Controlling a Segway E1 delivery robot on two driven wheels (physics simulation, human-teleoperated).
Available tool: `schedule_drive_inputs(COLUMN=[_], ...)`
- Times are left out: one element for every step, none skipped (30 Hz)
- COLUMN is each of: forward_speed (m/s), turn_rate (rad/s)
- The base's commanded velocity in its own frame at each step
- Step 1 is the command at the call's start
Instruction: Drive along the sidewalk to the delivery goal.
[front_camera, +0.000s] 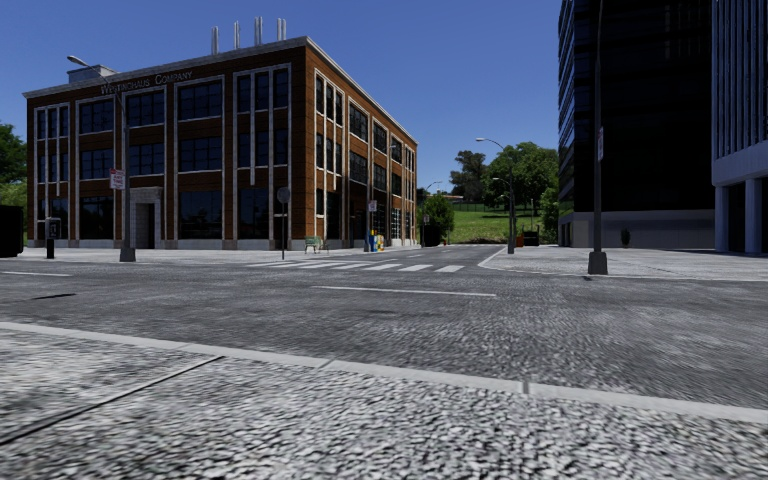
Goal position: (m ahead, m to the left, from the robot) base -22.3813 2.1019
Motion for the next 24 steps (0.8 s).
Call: schedule_drive_inputs(forward_speed=[0.00,0.00,0.00,0.00,0.00,0.00,0.00,0.00,0.00,0.00,0.00,0.00,0.00,0.00,0.00,0.00,0.00,0.00,0.00,0.00,0.00,0.00,0.00,0.00], turn_rate=[0.00,0.00,0.00,0.00,0.00,0.00,0.00,0.00,0.00,0.00,0.00,0.00,0.00,0.00,0.00,0.00,0.00,0.00,0.00,0.00,0.00,0.00,0.00,0.00])
